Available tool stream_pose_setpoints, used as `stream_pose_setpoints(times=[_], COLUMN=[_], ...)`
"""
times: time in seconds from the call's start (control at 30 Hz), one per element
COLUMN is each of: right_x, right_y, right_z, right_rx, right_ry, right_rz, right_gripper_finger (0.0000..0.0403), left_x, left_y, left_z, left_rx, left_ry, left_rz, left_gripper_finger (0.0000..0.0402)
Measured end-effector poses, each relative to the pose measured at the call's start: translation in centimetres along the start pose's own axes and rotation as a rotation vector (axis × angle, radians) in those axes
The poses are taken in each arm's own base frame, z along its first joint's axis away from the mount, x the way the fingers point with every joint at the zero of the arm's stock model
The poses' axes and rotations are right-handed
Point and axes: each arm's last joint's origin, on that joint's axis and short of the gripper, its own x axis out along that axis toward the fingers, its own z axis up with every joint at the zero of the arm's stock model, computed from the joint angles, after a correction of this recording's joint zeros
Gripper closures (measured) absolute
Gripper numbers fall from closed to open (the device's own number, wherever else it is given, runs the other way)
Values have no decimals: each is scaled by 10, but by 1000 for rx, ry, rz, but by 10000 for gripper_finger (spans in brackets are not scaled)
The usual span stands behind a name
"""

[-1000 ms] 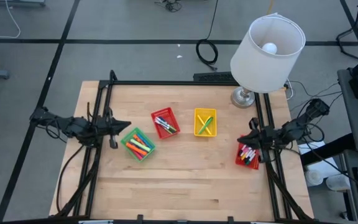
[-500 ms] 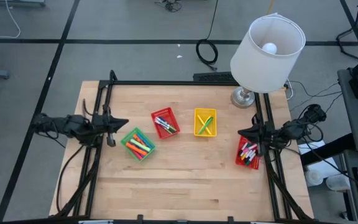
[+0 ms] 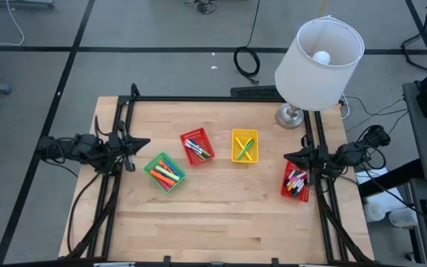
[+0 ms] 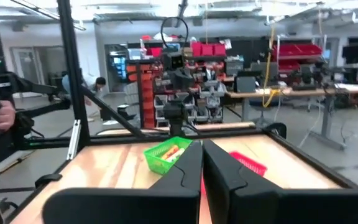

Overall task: Pick & Place Markers
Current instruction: Return to Home Position

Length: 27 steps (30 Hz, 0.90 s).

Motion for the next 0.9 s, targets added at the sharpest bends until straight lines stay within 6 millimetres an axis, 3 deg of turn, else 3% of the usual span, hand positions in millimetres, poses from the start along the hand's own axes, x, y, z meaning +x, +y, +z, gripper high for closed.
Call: stream_pose_setpoints(times=[0.17,0.3,0.43,0.63,0.9], right_x=[2,4,3,4,8], right_y=[0,4,3,5,5], right_z=[-10,-20,-14,-20,-24], right_rx=[5,-46,-66,-91,-29], right_ry=[8,-100,-206,-153,-133], right_rz=[-13,39,42,72,230], right_gripper_finger=[403,403,403,403,403], left_x=[4,9,12,16,17], left_y=[-4,-11,-14,-21,-25], left_z=[-10,-22,-34,-54,-58], left_rx=[-48,-8,22,64,116], left_ry=[8,-11,-13,24,-58], left_rz=[-130,-228,-229,-299,-376], left_gripper_finger=[401,401,401,401,401])
